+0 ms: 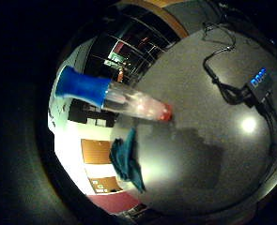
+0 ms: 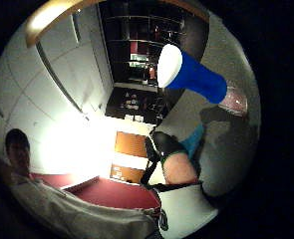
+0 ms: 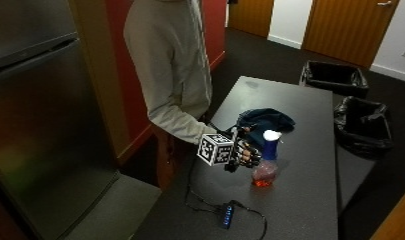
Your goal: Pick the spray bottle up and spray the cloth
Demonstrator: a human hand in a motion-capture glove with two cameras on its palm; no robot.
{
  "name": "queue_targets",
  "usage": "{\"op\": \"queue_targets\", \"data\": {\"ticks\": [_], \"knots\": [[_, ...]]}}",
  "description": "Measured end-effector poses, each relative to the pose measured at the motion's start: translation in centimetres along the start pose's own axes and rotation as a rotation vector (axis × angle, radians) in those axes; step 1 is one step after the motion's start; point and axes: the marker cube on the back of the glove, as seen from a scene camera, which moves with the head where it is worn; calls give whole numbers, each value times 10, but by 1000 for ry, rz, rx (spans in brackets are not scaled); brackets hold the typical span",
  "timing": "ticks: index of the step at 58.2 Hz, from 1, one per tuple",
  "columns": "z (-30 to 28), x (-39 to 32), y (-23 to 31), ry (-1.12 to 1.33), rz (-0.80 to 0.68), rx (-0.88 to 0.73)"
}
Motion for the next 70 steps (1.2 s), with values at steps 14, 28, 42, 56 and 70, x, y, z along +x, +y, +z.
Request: {"op": "queue_targets", "data": {"ticks": [14, 28, 42, 56, 70], "knots": [[29, 12, -22, -77, 65, -33], [50, 10, -34, -121, 76, -67], [66, 5, -38, -124, 68, -82], [75, 3, -47, -95, 91, -42], [81, 0, -53, -90, 93, -33]]}}
